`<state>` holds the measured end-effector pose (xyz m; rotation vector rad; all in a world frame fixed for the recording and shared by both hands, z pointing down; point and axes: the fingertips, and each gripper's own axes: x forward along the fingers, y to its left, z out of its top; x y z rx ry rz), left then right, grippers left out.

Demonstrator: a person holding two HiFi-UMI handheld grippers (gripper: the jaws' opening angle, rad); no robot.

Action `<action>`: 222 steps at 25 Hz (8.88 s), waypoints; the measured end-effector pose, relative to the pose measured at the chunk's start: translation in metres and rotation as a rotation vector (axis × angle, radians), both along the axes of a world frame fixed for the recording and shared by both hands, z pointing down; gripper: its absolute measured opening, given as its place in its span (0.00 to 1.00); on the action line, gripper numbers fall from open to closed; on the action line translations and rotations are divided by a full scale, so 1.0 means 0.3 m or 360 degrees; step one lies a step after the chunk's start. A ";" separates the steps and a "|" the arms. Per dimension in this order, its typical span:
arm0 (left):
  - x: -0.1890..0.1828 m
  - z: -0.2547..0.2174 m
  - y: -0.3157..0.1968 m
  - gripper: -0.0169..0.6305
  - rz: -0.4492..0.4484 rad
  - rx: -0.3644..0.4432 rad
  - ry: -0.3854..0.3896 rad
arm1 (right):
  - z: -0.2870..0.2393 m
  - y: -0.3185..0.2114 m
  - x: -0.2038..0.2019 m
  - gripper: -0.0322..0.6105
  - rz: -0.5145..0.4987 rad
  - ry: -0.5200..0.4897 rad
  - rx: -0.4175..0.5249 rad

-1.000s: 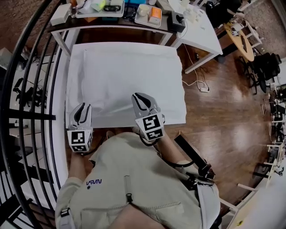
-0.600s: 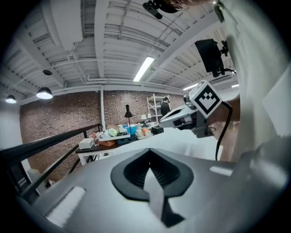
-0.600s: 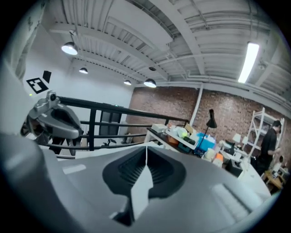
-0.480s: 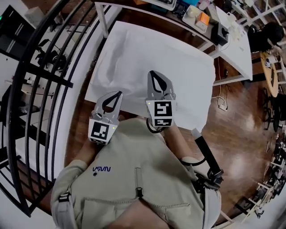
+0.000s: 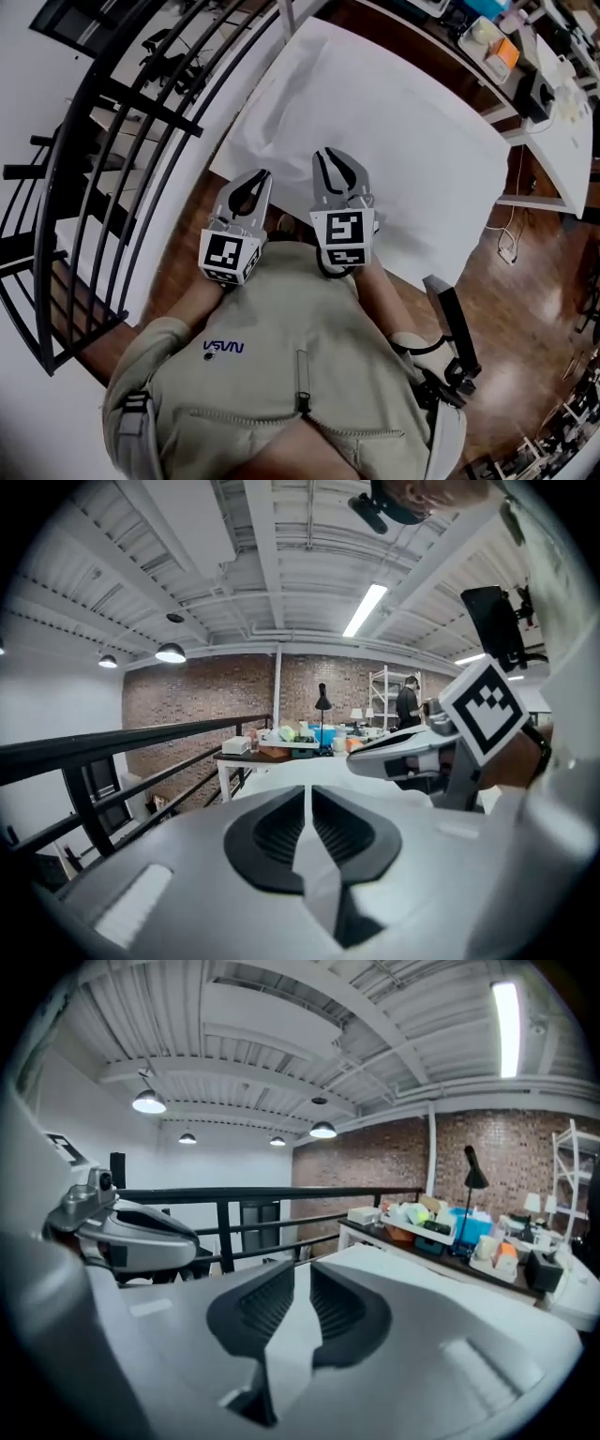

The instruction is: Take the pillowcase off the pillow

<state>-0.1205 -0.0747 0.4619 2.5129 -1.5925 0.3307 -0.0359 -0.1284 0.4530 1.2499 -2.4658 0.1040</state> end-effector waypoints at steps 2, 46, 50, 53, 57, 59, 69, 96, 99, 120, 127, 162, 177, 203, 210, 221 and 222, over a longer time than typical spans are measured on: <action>-0.019 0.025 0.008 0.10 -0.0010 -0.0030 -0.0042 | 0.039 0.002 -0.017 0.16 -0.0020 0.0004 -0.0058; 0.002 0.497 -0.157 0.04 0.1000 -0.0376 -0.0440 | 0.335 0.099 0.091 0.06 0.0890 0.0338 -0.0694; -0.013 0.518 -0.132 0.04 0.0955 -0.0421 -0.0419 | 0.392 0.109 0.092 0.06 0.0882 0.0332 -0.0779; -0.030 0.494 -0.128 0.04 0.0903 -0.0421 -0.0350 | 0.400 0.103 0.094 0.06 0.0871 0.0330 -0.0787; -0.067 0.432 -0.151 0.05 0.0794 -0.0395 -0.0231 | 0.382 0.093 0.083 0.07 0.0839 0.0324 -0.0758; -0.089 0.429 -0.166 0.04 0.0738 -0.0408 -0.0208 | 0.356 0.090 0.068 0.08 0.0811 0.0319 -0.0735; -0.050 0.384 -0.101 0.10 0.0841 -0.0366 -0.0127 | 0.055 -0.011 -0.163 0.21 0.0381 0.0284 -0.0336; 0.028 0.480 -0.174 0.24 0.1028 -0.0755 0.0017 | 0.331 0.122 -0.167 0.21 0.0293 0.0548 -0.0777; 0.040 0.490 -0.172 0.24 0.1087 -0.0803 0.0039 | 0.349 0.164 -0.159 0.22 0.0363 0.0469 -0.0850; 0.056 0.489 -0.101 0.26 0.1238 -0.0960 0.0132 | 0.453 0.182 -0.197 0.06 0.0498 0.0152 -0.0940; 0.036 0.498 -0.127 0.33 0.1138 -0.0968 0.0173 | 0.427 0.194 -0.104 0.06 0.0690 0.0090 -0.0910; 0.046 0.164 -0.239 0.06 0.1130 -0.0855 0.0623 | 0.253 0.201 -0.258 0.33 0.0245 -0.0296 -0.0718; 0.006 0.186 -0.291 0.07 0.0948 -0.0845 0.0682 | 0.321 0.174 -0.188 0.06 0.0525 0.0083 -0.0702; -0.147 0.386 -0.117 0.12 0.0903 -0.0770 0.0465 | 0.509 0.296 0.086 0.21 0.0794 0.0040 -0.1157; -0.264 0.291 -0.203 0.18 0.0806 -0.0664 0.0545 | 0.162 0.261 0.056 0.22 0.0658 -0.0266 -0.0803; 0.042 0.396 -0.302 0.43 0.1172 -0.0856 0.0353 | 0.185 -0.108 -0.125 0.26 0.0509 0.0228 -0.0580; 0.047 0.396 -0.290 0.37 0.1193 -0.0852 0.0329 | 0.206 -0.123 -0.133 0.26 0.0497 0.0300 -0.0592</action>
